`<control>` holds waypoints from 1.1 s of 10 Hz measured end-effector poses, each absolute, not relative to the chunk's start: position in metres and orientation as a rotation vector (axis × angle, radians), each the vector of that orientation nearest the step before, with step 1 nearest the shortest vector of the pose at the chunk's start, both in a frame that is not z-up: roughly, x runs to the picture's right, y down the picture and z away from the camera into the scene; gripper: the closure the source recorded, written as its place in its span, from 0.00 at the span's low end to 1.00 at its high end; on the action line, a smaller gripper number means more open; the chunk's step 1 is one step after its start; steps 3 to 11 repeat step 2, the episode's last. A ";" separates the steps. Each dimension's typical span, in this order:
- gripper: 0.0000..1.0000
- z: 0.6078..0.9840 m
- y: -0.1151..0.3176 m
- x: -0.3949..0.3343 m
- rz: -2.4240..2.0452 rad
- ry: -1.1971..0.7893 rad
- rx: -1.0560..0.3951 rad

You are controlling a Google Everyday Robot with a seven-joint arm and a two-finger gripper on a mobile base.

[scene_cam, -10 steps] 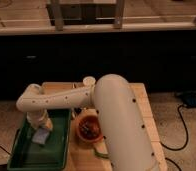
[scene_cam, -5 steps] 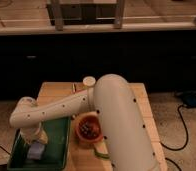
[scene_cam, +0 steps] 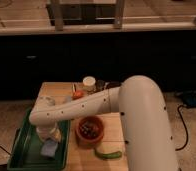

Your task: Wipe tray with sponge

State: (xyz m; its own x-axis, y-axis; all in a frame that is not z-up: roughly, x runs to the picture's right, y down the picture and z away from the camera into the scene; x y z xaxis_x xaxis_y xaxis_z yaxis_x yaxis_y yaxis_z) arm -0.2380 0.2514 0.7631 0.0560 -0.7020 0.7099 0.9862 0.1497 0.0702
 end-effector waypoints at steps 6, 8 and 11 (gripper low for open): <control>0.99 0.782 0.223 -0.240 -1.348 -0.684 -0.509; 0.99 0.782 0.223 -0.240 -1.348 -0.684 -0.509; 0.99 0.782 0.223 -0.240 -1.348 -0.684 -0.509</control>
